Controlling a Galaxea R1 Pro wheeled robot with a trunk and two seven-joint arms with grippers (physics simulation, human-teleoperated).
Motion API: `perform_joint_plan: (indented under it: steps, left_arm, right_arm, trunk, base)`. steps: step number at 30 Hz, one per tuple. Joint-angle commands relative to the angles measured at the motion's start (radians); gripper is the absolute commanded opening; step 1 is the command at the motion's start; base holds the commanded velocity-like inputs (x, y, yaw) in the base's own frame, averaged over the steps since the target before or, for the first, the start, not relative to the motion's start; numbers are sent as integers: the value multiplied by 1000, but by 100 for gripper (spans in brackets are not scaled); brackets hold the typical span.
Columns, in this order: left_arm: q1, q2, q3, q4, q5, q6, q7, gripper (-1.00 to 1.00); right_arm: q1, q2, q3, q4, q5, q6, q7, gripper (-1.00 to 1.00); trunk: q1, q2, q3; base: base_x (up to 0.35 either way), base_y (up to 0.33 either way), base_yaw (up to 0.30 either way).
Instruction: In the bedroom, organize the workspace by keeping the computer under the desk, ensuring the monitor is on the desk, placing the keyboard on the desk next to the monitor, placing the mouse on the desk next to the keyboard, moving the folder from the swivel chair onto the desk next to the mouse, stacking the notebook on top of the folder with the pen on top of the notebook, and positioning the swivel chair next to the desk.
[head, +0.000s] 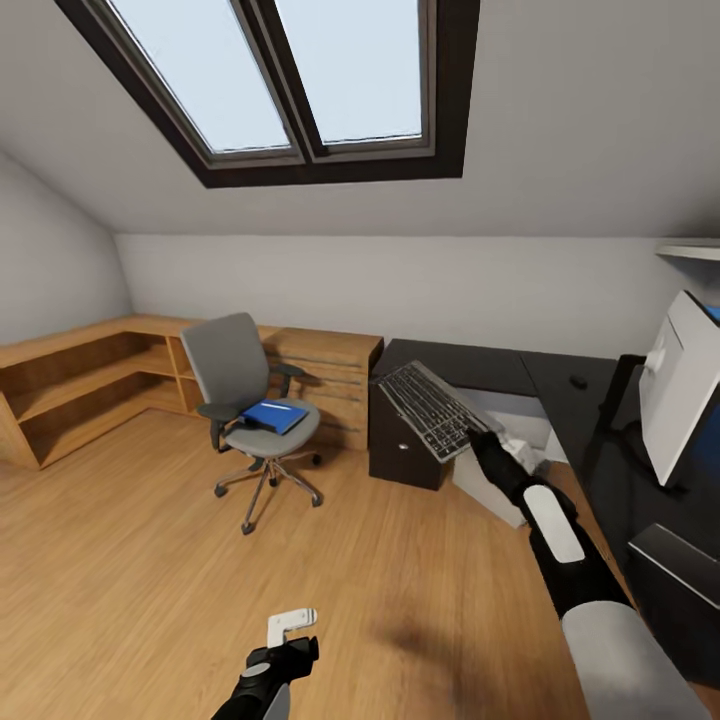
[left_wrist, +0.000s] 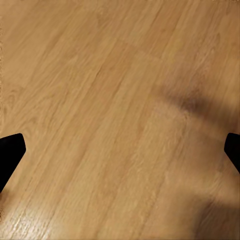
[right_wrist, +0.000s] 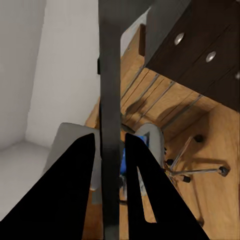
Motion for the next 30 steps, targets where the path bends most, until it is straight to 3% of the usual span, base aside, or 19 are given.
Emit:
perform_joint_plan:
  steps: [1, 3, 4, 7, 8, 9, 11, 13, 16, 20, 30]
  left_arm:
    - [0, 1, -6, -2, 10, 4, 9, 100]
    - [0, 1, -6, -2, 9, 4, 9, 100]
    - [0, 3, -5, -7, 10, 3, 11, 100]
    - [0, 3, -2, -13, 10, 3, 13, 100]
    - [0, 3, 0, -14, 10, 3, 13, 100]
    - [0, 3, 1, -14, 10, 3, 13, 100]
    - [0, 3, 2, -14, 10, 3, 14, 100]
    - [0, 3, 3, -14, 10, 3, 13, 100]
    - [0, 3, 1, -12, 11, 3, 12, 100]
    - [0, 3, 1, -11, 11, 3, 12, 100]
    - [0, 3, -1, -7, 12, 3, 12, 100]
  right_arm:
    - [27, 4, -1, -26, -9, -19, -5, -100]
    - [104, 16, 0, -85, -16, -117, -17, -100]
    - [192, 47, 1, -123, -95, -228, -25, -100]
    - [233, 75, -1, -129, -198, -247, -23, -100]
    - [260, 80, -3, -131, -274, -252, -21, -100]
    - [266, 80, -3, -131, -294, -252, -21, -100]
    - [283, 79, -18, -134, -373, -253, -21, -100]
    - [292, 80, -56, -137, -426, -255, -18, -100]
    - [297, 83, -81, -137, -453, -258, -14, -100]
    - [298, 82, -85, -137, -460, -257, -14, -100]
    - [298, 79, -87, -135, -456, -259, -12, -100]
  trunk:
    - [-4, 7, 2]
    - [-12, 21, 8]
    - [-15, 28, 12]
    - [-27, 49, 21]
    - [-31, 56, 24]
    - [-35, 63, 27]
    - [-42, 77, 34]
    - [-42, 77, 34]
    - [-42, 77, 34]
    - [-42, 77, 34]
    - [-42, 77, 34]
  base:
    - [0, 0, 0]
    - [0, 0, 0]
    - [0, 0, 0]
    - [0, 0, 0]
    - [0, 0, 0]
    - [0, 0, 0]
    - [0, 0, 0]
    - [0, 0, 0]
    - [5, 0, 0]
    - [130, 0, 0]
    - [307, 0, 0]
